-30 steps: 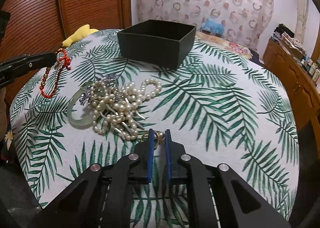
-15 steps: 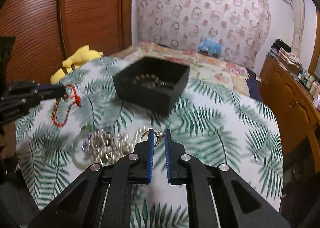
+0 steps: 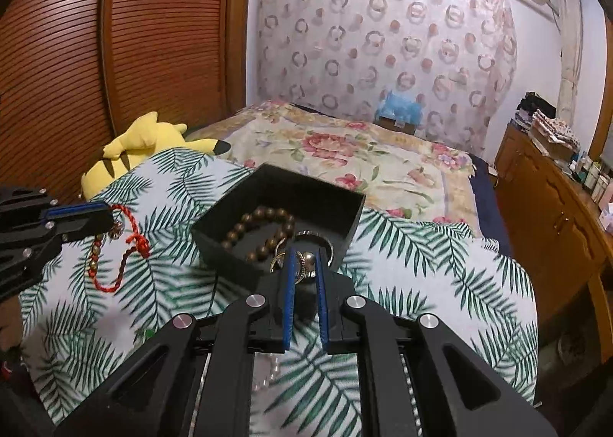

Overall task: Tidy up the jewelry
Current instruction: 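Lift the red bracelet into the black box and open the left tool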

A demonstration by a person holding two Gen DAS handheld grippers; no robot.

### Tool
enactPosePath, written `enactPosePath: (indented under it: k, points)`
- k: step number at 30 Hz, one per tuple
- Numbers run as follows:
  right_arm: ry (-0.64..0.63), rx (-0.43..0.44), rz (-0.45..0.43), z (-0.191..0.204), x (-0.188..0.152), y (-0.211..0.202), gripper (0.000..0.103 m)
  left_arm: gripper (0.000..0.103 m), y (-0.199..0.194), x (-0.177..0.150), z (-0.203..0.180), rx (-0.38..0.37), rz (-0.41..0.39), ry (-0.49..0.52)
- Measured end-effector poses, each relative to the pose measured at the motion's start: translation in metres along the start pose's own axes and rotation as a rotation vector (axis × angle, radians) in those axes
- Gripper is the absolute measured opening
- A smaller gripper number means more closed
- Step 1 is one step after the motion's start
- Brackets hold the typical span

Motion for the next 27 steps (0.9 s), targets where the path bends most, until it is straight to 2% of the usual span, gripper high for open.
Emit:
enactPosePath:
  k: [8,15,17,19,20,27]
  points:
    - [-0.034,-0.023,0.024,-0.001,0.013,0.026,0.012,0.003,0.013,0.016,0.006,0.017,0.001,0.002]
    - [0.002,0.039,0.039,-0.006,0.015,0.041,0.013,0.003,0.029,0.029,0.007,0.02,0.016,-0.001]
    - [0.027,0.055,0.04,-0.008,0.015,0.041,0.014,0.003,0.034,0.035,0.007,0.019,0.018,-0.005]
    - [0.045,0.052,0.038,-0.012,0.013,0.039,0.022,0.003,0.038,0.04,0.008,0.017,0.02,-0.008]
    - [0.047,0.049,0.038,-0.013,0.012,0.039,0.023,0.003,0.04,0.042,0.008,0.021,0.019,-0.006]
    - [0.061,0.034,0.036,-0.018,-0.002,0.027,0.023,0.003,0.059,0.053,0.003,0.037,0.034,0.019]
Point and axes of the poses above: each gripper's, at about its wrist camera, not at the fingertips, and y roughly the way its jaws point, z to its left, x to its top, the point moved 7 cm from there along y, roughly the way its jaws point
